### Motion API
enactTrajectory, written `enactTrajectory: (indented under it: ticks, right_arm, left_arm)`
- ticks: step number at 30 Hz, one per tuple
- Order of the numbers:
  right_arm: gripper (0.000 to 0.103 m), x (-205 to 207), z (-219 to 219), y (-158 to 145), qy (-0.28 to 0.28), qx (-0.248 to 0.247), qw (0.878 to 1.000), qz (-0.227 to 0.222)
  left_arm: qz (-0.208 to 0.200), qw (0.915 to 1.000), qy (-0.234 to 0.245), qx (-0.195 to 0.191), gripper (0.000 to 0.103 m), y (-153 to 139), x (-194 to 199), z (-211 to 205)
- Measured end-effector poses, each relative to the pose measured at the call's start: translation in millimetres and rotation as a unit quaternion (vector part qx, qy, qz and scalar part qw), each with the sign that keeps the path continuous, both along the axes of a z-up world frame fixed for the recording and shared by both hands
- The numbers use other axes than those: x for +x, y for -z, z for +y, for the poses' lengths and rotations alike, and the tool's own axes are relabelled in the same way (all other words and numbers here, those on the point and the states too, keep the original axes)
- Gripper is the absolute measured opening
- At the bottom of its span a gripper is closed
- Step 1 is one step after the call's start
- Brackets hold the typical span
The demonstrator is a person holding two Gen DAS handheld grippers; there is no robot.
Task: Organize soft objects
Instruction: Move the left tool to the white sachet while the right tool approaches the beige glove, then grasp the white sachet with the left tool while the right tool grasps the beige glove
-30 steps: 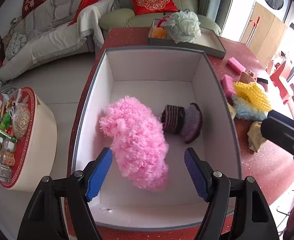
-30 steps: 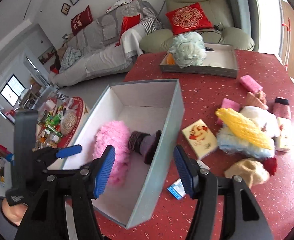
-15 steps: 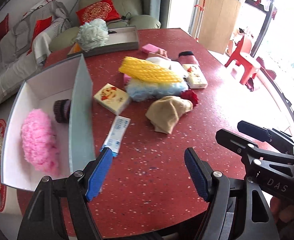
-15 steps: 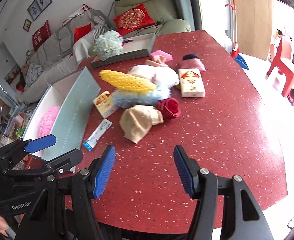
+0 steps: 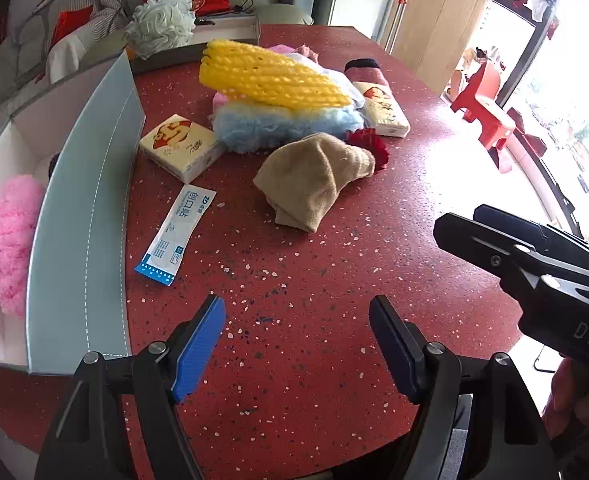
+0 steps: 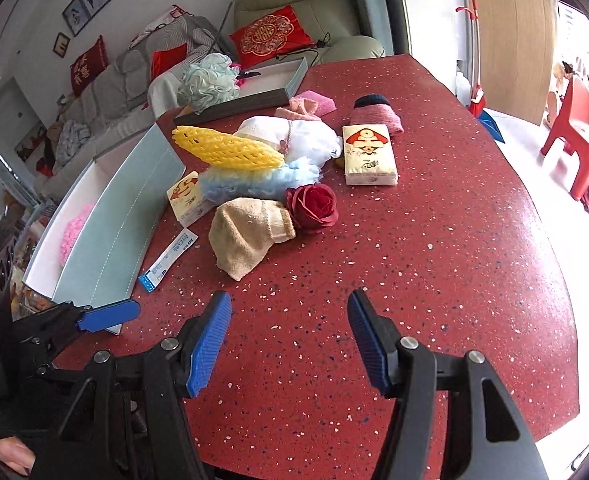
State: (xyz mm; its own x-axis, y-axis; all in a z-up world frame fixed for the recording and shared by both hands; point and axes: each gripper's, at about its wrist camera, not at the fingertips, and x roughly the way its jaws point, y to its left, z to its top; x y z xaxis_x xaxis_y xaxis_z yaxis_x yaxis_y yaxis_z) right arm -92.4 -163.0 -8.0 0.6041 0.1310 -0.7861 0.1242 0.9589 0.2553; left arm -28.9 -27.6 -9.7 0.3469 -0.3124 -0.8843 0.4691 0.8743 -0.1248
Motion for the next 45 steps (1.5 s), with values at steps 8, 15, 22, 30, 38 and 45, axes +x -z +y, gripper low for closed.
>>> enactTrajectory:
  ticks: [8,15,22,30,38,45]
  right_arm:
    - [0.065,43,15,18,-0.045,0.052,0.998,0.011]
    - [0.065,83,30,45,-0.030,0.090,0.994,0.063]
    - [0.065,105,40,47,-0.015,0.066,0.995,0.072]
    - [0.019,116,49,55,-0.032,0.025,0.996,0.079]
    - [0.013,94,57,45,-0.051,0.001,0.996,0.068]
    - [0.015,95,50,49,-0.049,0.011,0.996,0.076]
  left_arm:
    - [-0.015,0.9984,-0.043,0.035,0.075,29,21,15]
    - [-0.012,0.9966,-0.061,0.054,0.075,40,48,29]
    - [-0.027,0.9955,-0.056,0.071,0.075,44,78,22]
    - [-0.015,0.9982,-0.033,0.047,0.029,42,86,32]
    - [-0.010,0.9996,-0.011,0.025,0.010,36,83,49]
    - [-0.061,0.9940,0.019,0.089,0.076,23,84,33]
